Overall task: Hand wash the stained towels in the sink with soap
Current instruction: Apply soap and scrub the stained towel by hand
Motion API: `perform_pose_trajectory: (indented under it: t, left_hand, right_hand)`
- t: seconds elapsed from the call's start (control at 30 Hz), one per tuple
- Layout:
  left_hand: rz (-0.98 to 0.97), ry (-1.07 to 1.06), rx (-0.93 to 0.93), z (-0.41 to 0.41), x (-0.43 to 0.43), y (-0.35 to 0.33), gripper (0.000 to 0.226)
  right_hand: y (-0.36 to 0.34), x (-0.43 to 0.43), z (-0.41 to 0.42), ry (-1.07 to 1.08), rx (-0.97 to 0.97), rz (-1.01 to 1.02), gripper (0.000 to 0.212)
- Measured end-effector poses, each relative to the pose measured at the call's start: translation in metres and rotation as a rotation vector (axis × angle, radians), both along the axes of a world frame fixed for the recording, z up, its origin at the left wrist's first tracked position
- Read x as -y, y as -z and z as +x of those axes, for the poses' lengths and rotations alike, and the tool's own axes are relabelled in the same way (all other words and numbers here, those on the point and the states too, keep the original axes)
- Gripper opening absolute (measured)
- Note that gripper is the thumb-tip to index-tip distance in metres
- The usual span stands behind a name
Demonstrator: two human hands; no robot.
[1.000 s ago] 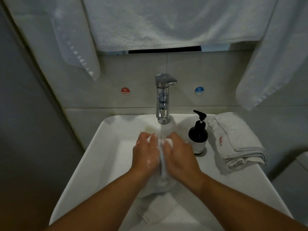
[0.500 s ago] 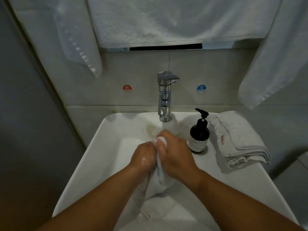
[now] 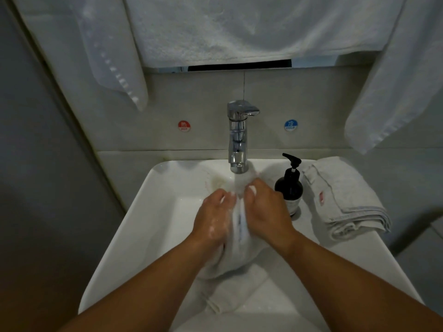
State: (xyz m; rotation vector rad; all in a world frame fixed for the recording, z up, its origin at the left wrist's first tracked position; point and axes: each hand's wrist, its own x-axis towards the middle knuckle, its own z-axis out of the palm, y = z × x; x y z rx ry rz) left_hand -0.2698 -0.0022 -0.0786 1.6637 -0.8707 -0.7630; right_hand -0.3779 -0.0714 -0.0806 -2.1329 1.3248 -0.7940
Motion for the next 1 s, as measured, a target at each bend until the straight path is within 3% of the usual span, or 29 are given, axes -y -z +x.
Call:
perform_pose_trajectory:
  t: [0.07,0.2,0.27,0.37,0.47,0.57,0.67,0.73,0.87,1.0]
  left_hand:
    - [-0.050,-0.048,-0.020,0.003,0.001,-0.001,0.033]
    - [0.153,-0.098,-0.179,0.006,-0.001,0.005,0.026]
    - [0.159,-0.045,-0.156,-0.001,-0.005,-0.003,0.026]
    - [-0.011,0.004,-0.051,-0.008,-0.006,-0.014,0.030]
    - [-0.007,-0.039,0.017,-0.001,-0.001,-0.008,0.029]
    - [0.086,-0.078,-0.096,0.006,-0.001,0.002,0.025]
    - [0.086,-0.016,-0.145,-0.003,-0.006,-0.006,0.024]
    - [0.029,0.034,-0.180,-0.012,-0.008,-0.011,0.025]
    - [0.047,-0.044,-0.163,-0.012,-0.004,-0.006,0.031]
    - [0.192,-0.153,-0.357,-0.006,-0.007,-0.009,0.026]
  right_hand:
    - [0.004,-0.007,-0.003,-0.013,-0.054,0.013,0.023]
    - [-0.001,-0.049,0.005,-0.264,-0.016,-0.097,0.025]
    - [-0.002,-0.027,0.009,-0.160,0.021,-0.100,0.021]
    - [0.003,0.003,-0.003,0.016,-0.006,0.033,0.023]
    - [0.006,-0.022,-0.005,-0.079,-0.047,0.028,0.015]
    - [-0.003,-0.047,0.005,-0.260,0.080,-0.109,0.013]
    - [-0.001,-0.014,0.008,-0.050,0.144,-0.057,0.019]
    - [0.010,0.005,-0.002,0.039,0.081,0.090,0.023]
    - [0.019,-0.015,-0.011,-0.078,-0.095,0.104,0.021]
    - [-0.004,-0.041,0.006,-0.235,0.162,-0.085,0.020]
